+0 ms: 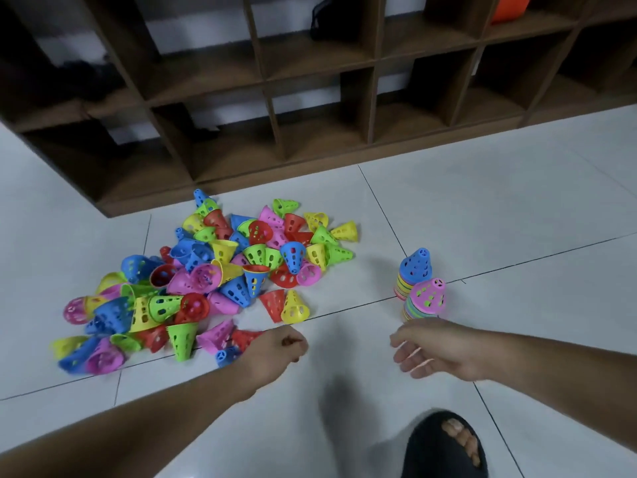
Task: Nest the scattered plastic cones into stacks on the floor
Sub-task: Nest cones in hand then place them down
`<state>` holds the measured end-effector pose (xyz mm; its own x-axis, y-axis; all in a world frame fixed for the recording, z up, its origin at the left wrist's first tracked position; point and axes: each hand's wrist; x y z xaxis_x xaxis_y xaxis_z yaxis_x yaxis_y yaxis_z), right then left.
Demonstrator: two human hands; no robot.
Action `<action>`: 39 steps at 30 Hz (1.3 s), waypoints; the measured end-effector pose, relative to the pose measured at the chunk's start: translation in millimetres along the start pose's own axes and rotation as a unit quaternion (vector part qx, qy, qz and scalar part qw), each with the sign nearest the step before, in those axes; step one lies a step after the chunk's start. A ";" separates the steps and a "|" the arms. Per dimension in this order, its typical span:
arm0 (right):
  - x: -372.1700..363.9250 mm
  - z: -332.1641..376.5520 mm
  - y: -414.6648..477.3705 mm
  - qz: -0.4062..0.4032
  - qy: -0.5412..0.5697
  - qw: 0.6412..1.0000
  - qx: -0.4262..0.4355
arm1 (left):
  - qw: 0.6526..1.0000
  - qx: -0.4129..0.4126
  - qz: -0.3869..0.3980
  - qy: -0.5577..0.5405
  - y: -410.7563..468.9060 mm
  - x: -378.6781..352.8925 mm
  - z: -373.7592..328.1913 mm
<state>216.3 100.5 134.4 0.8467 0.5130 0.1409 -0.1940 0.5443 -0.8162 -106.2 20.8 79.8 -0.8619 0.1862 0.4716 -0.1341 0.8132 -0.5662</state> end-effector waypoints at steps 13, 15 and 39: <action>-71.6 70.9 -54.2 -0.009 -0.266 0.958 0.106 | 0.977 -0.014 -0.010 0.212 -106.0 153.5 22.9; -94.1 87.2 -54.1 -0.006 -0.278 0.952 0.129 | 0.977 -0.023 -0.030 0.209 -124.9 180.9 23.4; -264.2 231.0 41.5 0.006 -0.543 0.804 0.242 | 0.950 0.093 -0.272 0.118 -37.4 357.9 250.7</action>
<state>-129.9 140.9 192.8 -0.0381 0.6542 0.7553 -0.5920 0.5942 -0.5445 -532.2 -81.2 100.3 -0.5091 -0.0982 0.8551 -0.6317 0.7174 -0.2938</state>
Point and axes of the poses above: each hand's wrist, its own y-axis towards the middle knuckle, its own x-axis out of the back of the hand, z = x × y, and after that the axes turned 4 degrees about -z, right-handed
